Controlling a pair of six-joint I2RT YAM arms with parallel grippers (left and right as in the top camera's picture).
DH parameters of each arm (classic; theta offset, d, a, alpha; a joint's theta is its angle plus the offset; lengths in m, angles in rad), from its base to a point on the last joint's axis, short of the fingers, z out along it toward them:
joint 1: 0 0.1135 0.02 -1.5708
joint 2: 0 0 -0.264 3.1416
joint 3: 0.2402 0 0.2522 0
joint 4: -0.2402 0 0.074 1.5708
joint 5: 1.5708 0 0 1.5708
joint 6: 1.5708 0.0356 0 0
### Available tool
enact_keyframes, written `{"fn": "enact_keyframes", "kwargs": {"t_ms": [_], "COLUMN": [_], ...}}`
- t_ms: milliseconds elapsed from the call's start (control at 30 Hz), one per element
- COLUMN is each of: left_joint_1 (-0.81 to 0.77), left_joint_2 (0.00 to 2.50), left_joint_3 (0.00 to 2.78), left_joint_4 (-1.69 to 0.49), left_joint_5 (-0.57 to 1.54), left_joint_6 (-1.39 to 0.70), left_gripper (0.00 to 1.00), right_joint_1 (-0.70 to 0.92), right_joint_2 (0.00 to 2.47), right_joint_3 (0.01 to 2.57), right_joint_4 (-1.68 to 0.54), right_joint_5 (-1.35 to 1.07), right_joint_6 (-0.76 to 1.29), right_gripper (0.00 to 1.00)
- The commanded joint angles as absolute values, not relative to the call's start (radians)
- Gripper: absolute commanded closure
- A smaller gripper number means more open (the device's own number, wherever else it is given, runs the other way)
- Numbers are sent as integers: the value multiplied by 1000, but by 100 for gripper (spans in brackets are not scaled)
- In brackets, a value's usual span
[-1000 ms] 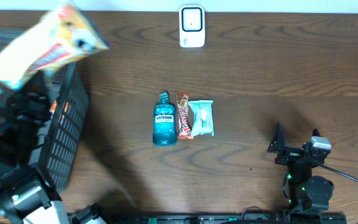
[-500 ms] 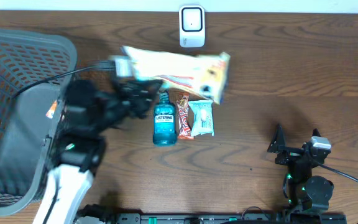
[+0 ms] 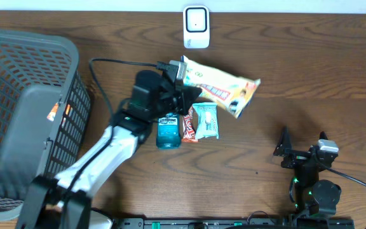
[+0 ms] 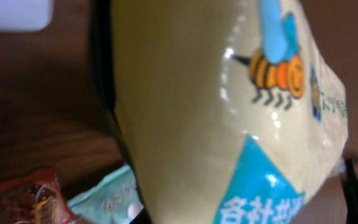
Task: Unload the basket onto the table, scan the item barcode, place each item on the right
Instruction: 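Lift the wet-wipe bag out and lay it right of the wipe pack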
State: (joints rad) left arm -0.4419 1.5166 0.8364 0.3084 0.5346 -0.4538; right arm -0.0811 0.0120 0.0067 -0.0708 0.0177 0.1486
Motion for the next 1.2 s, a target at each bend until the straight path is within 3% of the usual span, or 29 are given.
{"fn": "enact_keyframes", "kwargs": {"t_ms": [0, 400, 667, 967, 1167], "left_joint_1": [-501, -846, -919, -947, -996], "left_joint_2": [1569, 1601, 1656, 1822, 1823], "left_joint_3": [838, 838, 838, 844, 844], "left_joint_4": [394, 367, 316, 556, 584], "left_joint_5": [345, -355, -410, -302, -300], "left_joint_6": [-764, -1639, -2086, -2088, -2087], "left_gripper": [93, 93, 93, 93, 93], "right_joint_1": [-81, -81, -81, -81, -81], "right_joint_2": [6, 6, 6, 6, 6], "right_joint_3": [6, 6, 6, 6, 6], "right_joint_4": [-74, -74, -74, -74, -74], "right_joint_5": [16, 16, 16, 16, 16], "right_joint_6": [141, 141, 141, 141, 141], "right_gripper": [1, 1, 1, 1, 1]}}
